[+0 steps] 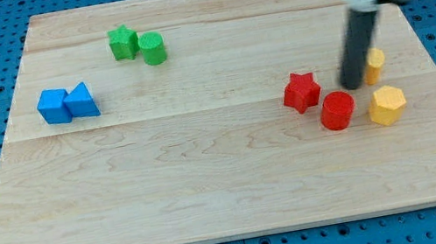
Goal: Move the yellow hexagon into yellow heart
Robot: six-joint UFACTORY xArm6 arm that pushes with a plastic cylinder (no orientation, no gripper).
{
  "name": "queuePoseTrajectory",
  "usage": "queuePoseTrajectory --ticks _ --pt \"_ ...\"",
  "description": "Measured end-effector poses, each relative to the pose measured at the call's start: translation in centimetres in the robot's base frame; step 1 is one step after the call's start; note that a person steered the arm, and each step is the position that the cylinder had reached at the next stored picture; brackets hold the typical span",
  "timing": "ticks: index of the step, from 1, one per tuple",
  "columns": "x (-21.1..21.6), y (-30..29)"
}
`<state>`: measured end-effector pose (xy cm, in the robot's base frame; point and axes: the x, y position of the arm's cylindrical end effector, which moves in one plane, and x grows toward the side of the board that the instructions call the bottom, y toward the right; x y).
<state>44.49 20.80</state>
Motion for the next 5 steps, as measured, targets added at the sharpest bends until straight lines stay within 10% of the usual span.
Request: queuePoseTrajectory --ticks 3,5 --pt "3.7 -9.7" --pt "8.9 -4.8"
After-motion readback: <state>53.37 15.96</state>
